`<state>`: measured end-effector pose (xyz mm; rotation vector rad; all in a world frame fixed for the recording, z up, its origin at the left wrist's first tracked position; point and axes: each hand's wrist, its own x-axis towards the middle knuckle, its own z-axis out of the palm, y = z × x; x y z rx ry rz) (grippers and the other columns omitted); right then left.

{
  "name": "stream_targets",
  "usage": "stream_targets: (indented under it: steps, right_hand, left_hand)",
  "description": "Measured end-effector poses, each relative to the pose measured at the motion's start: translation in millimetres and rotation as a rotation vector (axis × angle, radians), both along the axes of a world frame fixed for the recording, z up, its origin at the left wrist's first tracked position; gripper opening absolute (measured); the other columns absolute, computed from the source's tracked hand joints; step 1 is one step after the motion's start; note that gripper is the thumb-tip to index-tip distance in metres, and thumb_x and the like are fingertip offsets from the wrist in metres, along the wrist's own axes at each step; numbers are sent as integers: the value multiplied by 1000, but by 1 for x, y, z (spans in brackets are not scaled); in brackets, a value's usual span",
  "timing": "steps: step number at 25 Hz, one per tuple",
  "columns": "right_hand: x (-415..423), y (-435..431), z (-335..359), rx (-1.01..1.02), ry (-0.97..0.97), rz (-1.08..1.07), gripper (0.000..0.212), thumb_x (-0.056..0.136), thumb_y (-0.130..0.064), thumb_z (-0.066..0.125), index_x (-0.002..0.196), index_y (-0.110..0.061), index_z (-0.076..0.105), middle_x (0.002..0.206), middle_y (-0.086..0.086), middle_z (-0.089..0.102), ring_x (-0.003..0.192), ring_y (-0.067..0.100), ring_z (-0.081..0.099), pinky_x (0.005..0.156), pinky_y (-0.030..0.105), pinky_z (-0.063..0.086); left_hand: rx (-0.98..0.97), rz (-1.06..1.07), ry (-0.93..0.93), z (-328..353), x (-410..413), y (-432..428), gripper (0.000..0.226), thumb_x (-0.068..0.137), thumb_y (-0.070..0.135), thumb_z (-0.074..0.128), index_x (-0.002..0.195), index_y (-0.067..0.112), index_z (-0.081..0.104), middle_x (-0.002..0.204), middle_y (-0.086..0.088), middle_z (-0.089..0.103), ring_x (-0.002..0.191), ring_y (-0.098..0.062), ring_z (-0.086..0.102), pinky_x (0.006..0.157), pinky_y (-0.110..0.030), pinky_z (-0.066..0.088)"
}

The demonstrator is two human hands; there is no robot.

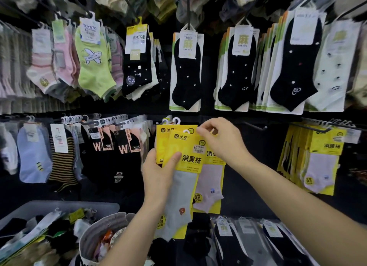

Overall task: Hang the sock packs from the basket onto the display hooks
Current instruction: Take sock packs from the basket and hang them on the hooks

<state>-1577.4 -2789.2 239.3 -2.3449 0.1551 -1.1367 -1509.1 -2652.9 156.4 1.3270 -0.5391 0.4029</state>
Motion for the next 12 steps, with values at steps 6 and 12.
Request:
stream_targets:
  steps: [6, 12]
  right_hand:
    - [-13, -1, -4, 4, 37, -90, 18, 85, -39, 59, 69, -34, 55, 85, -11, 50, 82, 8, 49, 94, 42, 39]
    - [-19, -8, -9, 272, 101, 67, 20, 84, -23, 67, 65, -26, 62, 70, -13, 54, 67, 3, 47, 70, 30, 45]
  left_hand:
    - [29, -60, -50, -6, -12, -9, 15, 78, 20, 73, 82, 30, 62, 78, 23, 69, 73, 8, 63, 58, -4, 44]
    - [59, -124, -3, -15, -17, -23, 17, 78, 22, 73, 86, 33, 61, 84, 12, 69, 75, 7, 64, 60, -5, 45]
